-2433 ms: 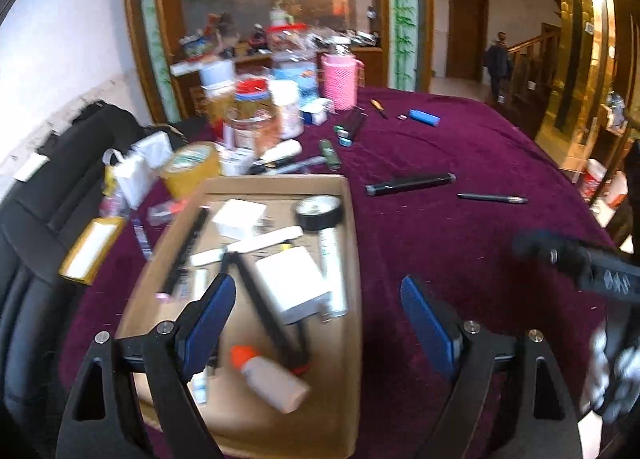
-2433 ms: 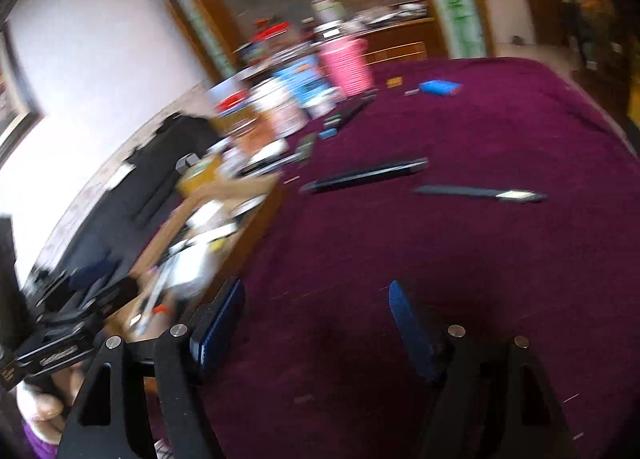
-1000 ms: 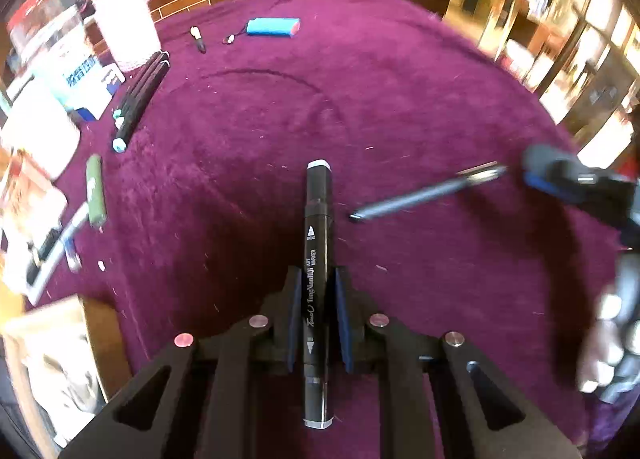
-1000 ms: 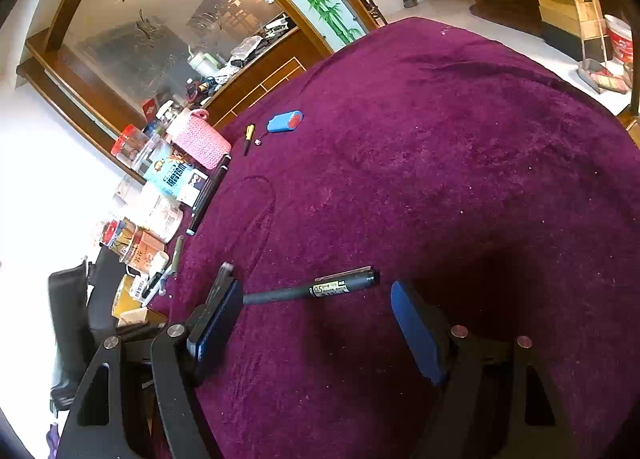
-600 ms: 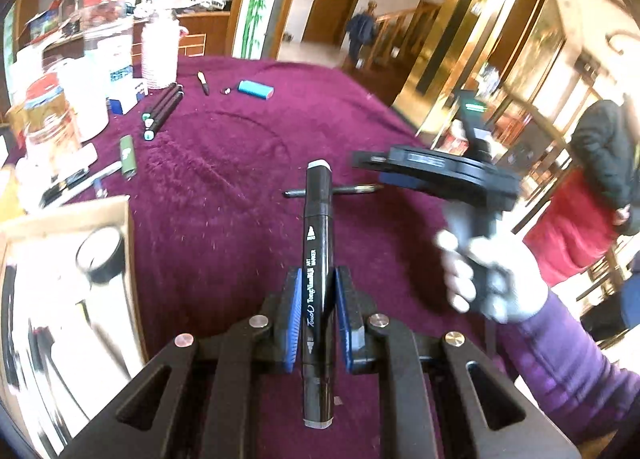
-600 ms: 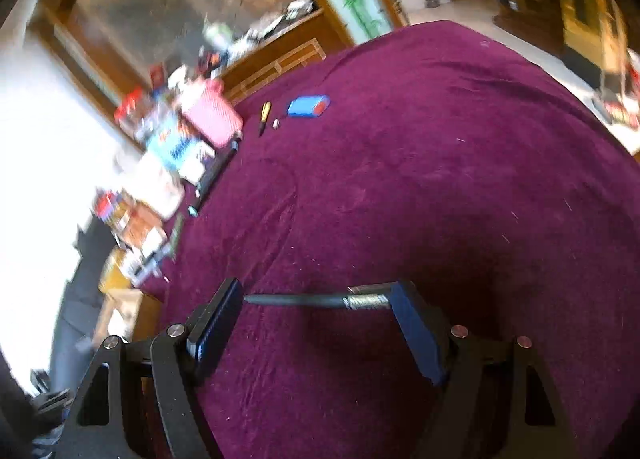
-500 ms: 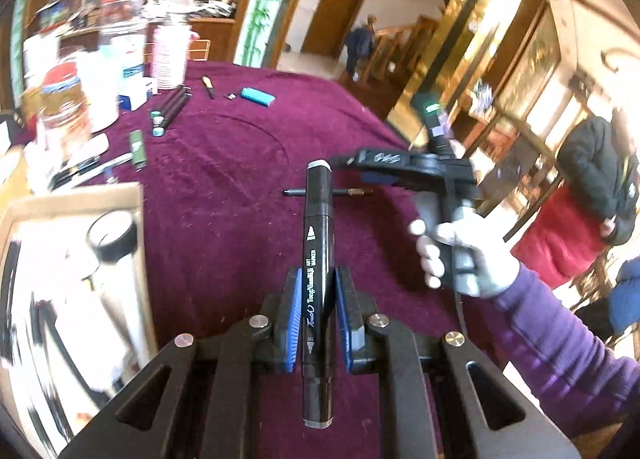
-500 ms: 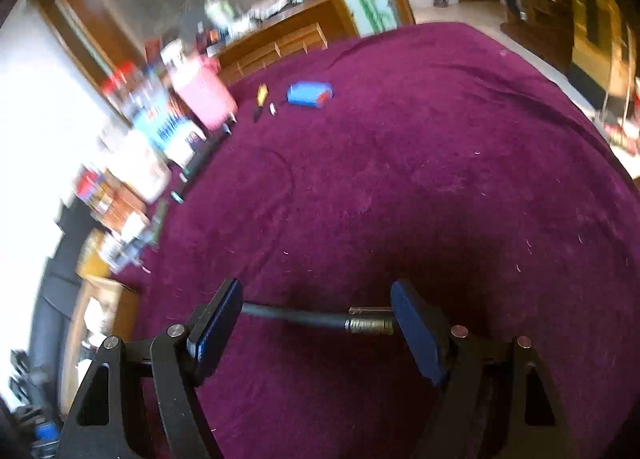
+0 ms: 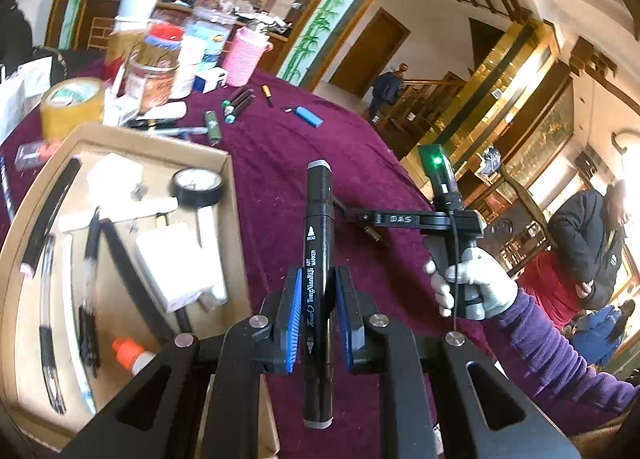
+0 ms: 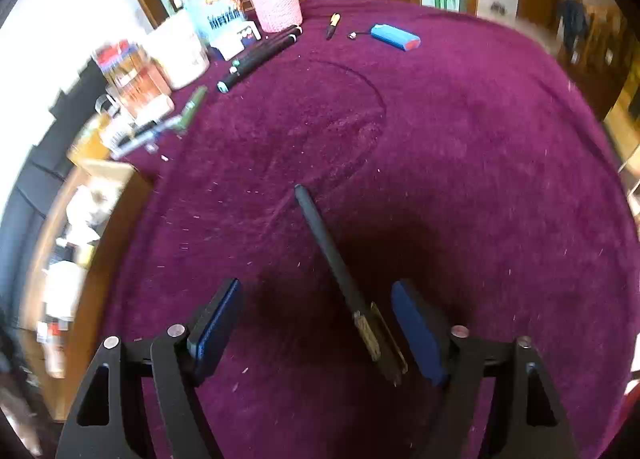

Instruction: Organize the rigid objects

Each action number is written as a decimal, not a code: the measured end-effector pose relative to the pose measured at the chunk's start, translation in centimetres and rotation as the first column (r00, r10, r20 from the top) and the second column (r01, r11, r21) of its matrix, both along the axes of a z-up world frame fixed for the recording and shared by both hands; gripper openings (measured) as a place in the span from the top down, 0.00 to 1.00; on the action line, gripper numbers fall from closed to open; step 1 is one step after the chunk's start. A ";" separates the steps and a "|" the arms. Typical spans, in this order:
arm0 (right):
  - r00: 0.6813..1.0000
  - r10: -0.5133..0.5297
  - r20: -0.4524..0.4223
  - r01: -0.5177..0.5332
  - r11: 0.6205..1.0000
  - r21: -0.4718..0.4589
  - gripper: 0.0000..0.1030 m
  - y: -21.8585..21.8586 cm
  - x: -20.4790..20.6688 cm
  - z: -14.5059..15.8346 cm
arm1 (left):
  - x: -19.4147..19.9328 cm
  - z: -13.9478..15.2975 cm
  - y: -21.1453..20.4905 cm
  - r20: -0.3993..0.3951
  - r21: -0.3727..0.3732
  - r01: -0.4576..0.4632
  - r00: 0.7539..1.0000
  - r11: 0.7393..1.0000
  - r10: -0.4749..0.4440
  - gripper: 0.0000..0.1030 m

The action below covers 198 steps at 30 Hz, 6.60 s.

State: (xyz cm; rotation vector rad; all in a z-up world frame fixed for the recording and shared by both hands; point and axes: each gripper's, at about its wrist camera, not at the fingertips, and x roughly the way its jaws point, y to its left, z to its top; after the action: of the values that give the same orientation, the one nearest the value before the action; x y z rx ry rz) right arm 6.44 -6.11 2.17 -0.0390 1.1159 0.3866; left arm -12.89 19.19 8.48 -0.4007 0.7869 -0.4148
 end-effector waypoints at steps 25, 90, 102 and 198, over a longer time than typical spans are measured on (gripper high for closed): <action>0.993 0.117 0.022 -0.116 0.899 0.422 0.89 4.1 -9.1 5.7 | -2.7 -3.7 9.8 -0.130 0.027 -0.302 0.944 0.953 0.303 0.85; 0.930 0.078 0.359 -0.162 0.964 0.212 0.10 11.9 -18.5 6.7 | -5.6 2.9 1.3 0.285 0.503 -0.579 0.812 0.642 0.509 0.12; 0.940 0.041 0.338 -0.125 0.965 0.231 0.10 10.0 -18.2 6.2 | -5.4 3.2 -0.8 0.311 0.536 -0.572 0.817 0.621 0.485 0.12; 0.822 0.224 0.524 -0.138 0.970 -0.199 0.00 18.4 -23.4 3.3 | -5.3 -3.3 9.5 0.056 0.384 -0.599 0.775 0.703 0.630 0.00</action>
State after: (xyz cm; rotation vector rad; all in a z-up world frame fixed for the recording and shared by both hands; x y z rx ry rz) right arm -16.91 12.26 5.42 -0.3748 0.5704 0.4259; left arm -18.16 28.70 5.16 -0.2892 0.7401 0.3963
